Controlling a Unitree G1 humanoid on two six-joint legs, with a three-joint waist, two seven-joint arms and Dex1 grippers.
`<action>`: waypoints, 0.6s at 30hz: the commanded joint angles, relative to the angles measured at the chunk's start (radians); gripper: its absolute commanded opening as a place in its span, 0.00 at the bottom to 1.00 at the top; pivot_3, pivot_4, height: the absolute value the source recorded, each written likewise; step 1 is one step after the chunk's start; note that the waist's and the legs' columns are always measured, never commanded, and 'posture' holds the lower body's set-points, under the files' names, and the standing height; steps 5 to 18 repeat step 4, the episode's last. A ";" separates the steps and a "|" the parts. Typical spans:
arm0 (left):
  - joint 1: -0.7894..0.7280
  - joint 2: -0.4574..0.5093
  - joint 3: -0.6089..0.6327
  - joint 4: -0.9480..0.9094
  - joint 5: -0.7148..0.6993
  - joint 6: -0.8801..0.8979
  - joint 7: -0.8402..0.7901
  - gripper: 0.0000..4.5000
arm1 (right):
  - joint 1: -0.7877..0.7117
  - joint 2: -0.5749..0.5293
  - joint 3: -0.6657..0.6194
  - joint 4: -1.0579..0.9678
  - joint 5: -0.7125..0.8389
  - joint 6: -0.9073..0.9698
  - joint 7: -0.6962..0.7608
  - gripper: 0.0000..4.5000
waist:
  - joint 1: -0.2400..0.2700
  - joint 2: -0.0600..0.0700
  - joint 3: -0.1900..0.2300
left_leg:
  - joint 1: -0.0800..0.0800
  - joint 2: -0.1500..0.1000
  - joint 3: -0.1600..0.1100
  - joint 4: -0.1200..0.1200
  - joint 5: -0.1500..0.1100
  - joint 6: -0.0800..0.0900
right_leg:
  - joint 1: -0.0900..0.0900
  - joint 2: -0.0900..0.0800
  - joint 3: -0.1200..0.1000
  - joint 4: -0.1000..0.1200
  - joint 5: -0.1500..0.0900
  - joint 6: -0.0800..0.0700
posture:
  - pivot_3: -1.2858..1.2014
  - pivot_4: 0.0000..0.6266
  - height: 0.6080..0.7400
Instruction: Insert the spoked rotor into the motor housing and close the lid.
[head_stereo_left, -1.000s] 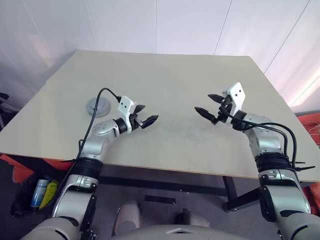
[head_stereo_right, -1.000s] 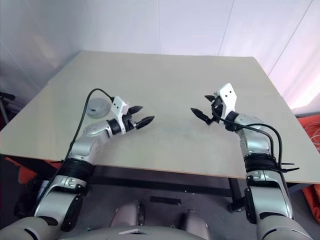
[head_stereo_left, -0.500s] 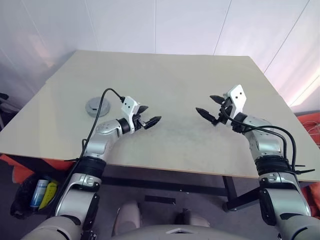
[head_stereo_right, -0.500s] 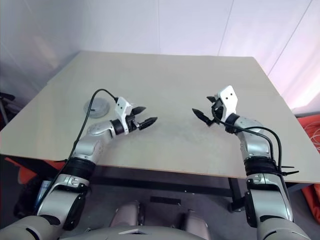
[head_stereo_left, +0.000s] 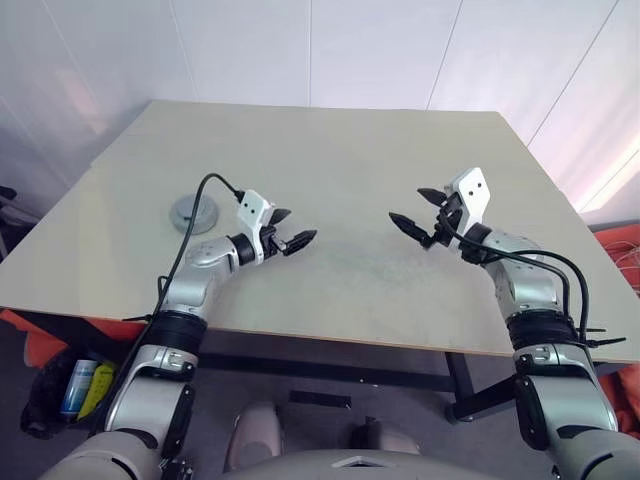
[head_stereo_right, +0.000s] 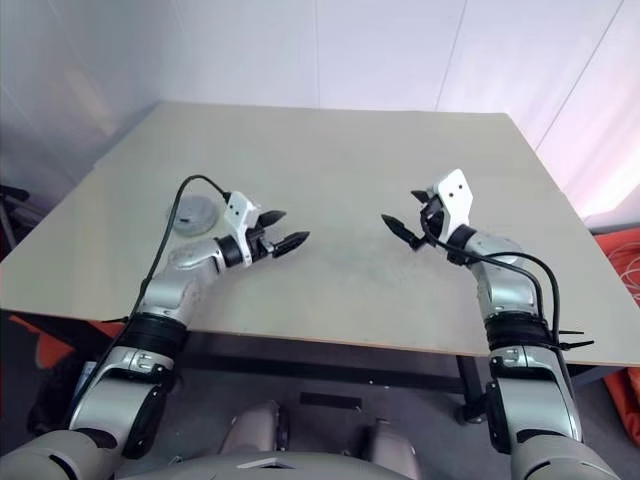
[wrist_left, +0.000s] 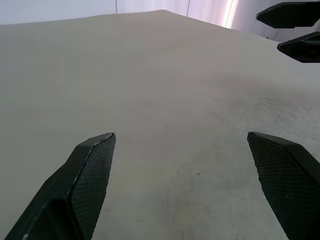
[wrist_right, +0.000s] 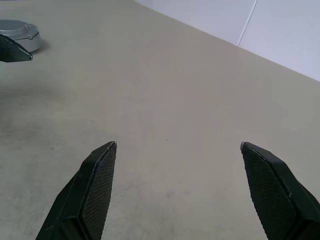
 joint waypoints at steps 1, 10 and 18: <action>-0.014 -0.008 0.004 -0.040 -0.004 -0.012 0.001 1.00 | -0.025 -0.004 -0.013 -0.026 0.012 -0.017 -0.002 1.00 | 0.001 0.000 0.000 | 0.000 0.000 0.000 0.000 0.000 0.000 | 0.000 0.000 0.000 0.000 0.000 0.000 | 0.52 0.00 1.00; -0.013 -0.008 0.003 -0.039 0.001 -0.012 0.001 1.00 | -0.011 -0.003 -0.010 -0.029 0.002 -0.027 -0.013 1.00 | 0.000 0.000 0.000 | 0.000 0.000 0.000 0.000 0.000 0.000 | 0.000 0.000 0.000 0.000 0.000 0.000 | 0.52 0.00 1.00; -0.013 -0.008 0.003 -0.039 0.001 -0.012 0.001 1.00 | -0.011 -0.003 -0.010 -0.029 0.002 -0.027 -0.013 1.00 | 0.000 0.000 0.000 | 0.000 0.000 0.000 0.000 0.000 0.000 | 0.000 0.000 0.000 0.000 0.000 0.000 | 0.52 0.00 1.00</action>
